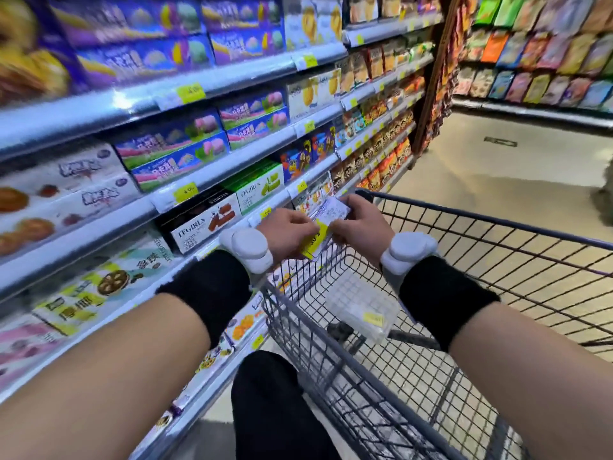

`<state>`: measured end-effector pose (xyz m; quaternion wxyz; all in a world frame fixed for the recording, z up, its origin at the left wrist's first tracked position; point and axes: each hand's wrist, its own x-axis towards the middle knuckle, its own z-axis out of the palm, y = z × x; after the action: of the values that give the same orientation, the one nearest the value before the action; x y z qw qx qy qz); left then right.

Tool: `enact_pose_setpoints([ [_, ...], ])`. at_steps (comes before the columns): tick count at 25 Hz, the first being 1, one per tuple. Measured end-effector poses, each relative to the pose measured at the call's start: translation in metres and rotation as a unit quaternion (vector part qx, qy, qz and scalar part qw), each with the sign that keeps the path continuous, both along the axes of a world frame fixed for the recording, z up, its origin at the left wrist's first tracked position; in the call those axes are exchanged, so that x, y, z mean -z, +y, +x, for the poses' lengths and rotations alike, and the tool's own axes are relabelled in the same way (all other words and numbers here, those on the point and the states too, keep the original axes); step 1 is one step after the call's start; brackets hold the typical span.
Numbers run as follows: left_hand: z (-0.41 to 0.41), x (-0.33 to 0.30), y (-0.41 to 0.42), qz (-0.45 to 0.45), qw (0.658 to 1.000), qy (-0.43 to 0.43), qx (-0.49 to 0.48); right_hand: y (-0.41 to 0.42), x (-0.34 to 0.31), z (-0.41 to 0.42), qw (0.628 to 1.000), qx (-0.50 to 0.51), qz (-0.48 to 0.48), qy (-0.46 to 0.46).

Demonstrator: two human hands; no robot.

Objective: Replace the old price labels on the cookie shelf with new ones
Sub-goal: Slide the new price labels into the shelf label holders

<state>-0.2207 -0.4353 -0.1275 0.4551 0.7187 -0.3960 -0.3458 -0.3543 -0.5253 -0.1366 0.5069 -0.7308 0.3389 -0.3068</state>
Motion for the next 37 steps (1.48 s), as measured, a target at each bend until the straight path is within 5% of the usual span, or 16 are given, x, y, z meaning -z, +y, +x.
enact_pose_setpoints([
  [14, 0.095, -0.038, 0.153, -0.051, 0.983, 0.031, -0.176, 0.107, -0.029, 0.137, 0.984, -0.171, -0.046, -0.019],
  [26, 0.138, -0.033, 0.284, -0.139, 0.95, 0.132, -0.247, 0.218, -0.054, 0.243, 0.951, -0.294, 0.07, -0.066],
  [37, 0.152, -0.027, 0.345, -0.217, 0.904, 0.121, -0.347, 0.289, -0.056, 0.278, 0.93, -0.363, -0.006, -0.055],
])
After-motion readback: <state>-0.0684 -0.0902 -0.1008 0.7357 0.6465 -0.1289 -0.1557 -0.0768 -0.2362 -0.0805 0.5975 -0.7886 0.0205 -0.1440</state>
